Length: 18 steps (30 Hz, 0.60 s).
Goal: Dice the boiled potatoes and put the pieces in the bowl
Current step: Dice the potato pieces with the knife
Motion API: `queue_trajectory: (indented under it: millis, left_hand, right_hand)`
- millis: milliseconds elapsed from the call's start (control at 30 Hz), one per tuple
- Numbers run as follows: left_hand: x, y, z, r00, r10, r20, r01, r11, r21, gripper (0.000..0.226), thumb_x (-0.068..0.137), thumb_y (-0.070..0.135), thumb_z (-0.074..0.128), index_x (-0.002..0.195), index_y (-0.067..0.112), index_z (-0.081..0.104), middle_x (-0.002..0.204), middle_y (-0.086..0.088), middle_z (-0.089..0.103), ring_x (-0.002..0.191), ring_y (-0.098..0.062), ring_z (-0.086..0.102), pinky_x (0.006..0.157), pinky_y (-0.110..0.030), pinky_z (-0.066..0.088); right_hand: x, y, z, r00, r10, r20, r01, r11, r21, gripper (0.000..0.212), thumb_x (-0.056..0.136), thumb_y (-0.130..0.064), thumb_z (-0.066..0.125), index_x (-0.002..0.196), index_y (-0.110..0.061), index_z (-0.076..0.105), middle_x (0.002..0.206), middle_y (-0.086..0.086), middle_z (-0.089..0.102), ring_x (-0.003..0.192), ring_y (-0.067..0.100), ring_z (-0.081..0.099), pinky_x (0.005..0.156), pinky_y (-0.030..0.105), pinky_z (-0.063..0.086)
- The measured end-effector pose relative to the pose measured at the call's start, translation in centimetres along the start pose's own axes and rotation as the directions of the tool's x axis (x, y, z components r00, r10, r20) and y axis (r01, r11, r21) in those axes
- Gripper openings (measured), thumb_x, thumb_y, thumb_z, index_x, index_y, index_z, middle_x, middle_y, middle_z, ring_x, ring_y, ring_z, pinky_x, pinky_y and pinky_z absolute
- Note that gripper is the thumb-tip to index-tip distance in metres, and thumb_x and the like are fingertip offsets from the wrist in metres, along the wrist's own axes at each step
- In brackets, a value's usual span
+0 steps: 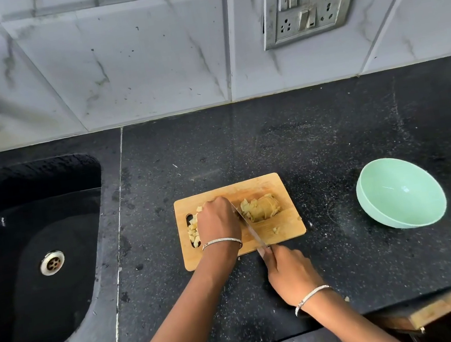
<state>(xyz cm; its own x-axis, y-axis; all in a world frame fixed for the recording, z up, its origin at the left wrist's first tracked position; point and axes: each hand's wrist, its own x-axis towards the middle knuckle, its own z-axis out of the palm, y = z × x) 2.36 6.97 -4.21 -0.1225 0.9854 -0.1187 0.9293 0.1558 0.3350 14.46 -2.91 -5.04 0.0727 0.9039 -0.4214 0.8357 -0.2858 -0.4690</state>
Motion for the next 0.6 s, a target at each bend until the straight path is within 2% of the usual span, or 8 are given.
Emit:
queue_trajectory:
  millis: [100,167,267,400,500,600]
  left_hand:
    - [0.2,-0.9,-0.1,1.000,-0.011,-0.017,0.011,1.000,0.004,0.007,0.084,0.003,0.060,0.078,0.006,0.062,0.084,-0.015,0.067,0.072,-0.035,0.062,0.056,-0.034,0.041]
    - [0.4,-1.7,-0.1,0.999,-0.023,-0.048,0.022,0.999,-0.028,0.011,0.083,0.005,0.060,0.088,0.010,0.068,0.088,-0.013,0.069,0.079,-0.034,0.063,0.058,-0.032,0.038]
    - [0.5,-2.1,-0.4,0.997,-0.003,-0.074,-0.004,0.996,-0.085,0.019,0.082,0.007,0.060,0.095,0.016,0.071,0.093,-0.009,0.071,0.087,-0.031,0.064,0.065,-0.030,0.041]
    - [0.5,-1.1,-0.5,0.990,0.131,-0.049,-0.136,0.983,-0.120,0.014,0.084,0.020,0.067,0.098,0.019,0.073,0.094,-0.002,0.072,0.089,-0.024,0.065,0.074,-0.033,0.050]
    - [0.3,-0.7,0.0,0.982,0.186,-0.034,-0.189,0.975,-0.117,0.011,0.083,0.025,0.072,0.092,0.020,0.075,0.093,-0.003,0.071,0.084,-0.021,0.064,0.071,-0.032,0.051]
    - [0.3,-0.9,0.6,0.975,0.212,-0.070,-0.217,0.973,-0.074,0.005,0.085,0.020,0.067,0.086,0.018,0.072,0.094,-0.005,0.066,0.082,-0.024,0.062,0.065,-0.029,0.045]
  right_hand:
    - [-0.3,-0.3,0.1,0.999,-0.033,0.023,0.030,0.991,0.127,0.050,0.102,-0.052,0.027,0.083,-0.018,0.058,0.078,0.007,0.066,0.080,0.032,0.063,0.071,0.041,0.048]
    - [-0.5,-0.2,-0.1,0.999,-0.042,-0.016,0.043,0.987,0.152,0.047,0.102,-0.050,0.028,0.080,-0.021,0.057,0.072,0.002,0.064,0.073,0.026,0.062,0.069,0.040,0.049]
    - [-0.2,0.2,-0.8,0.995,-0.029,-0.100,0.044,0.988,0.147,0.043,0.102,-0.051,0.027,0.083,-0.025,0.055,0.079,0.004,0.064,0.078,0.030,0.063,0.069,0.041,0.049]
    - [-0.1,0.9,-1.7,0.985,-0.030,-0.169,0.060,0.982,0.178,0.047,0.101,-0.053,0.026,0.082,-0.023,0.055,0.076,0.003,0.063,0.077,0.029,0.061,0.068,0.040,0.047]
    - [-0.1,1.8,-2.1,0.978,-0.017,-0.207,0.057,0.980,0.189,0.050,0.100,-0.056,0.024,0.080,-0.022,0.056,0.073,0.002,0.063,0.076,0.027,0.061,0.069,0.040,0.048]
    - [-0.3,2.5,-2.3,0.976,-0.008,-0.217,0.052,0.979,0.199,0.050,0.100,-0.055,0.024,0.080,-0.023,0.057,0.076,0.001,0.064,0.079,0.026,0.061,0.072,0.040,0.048]
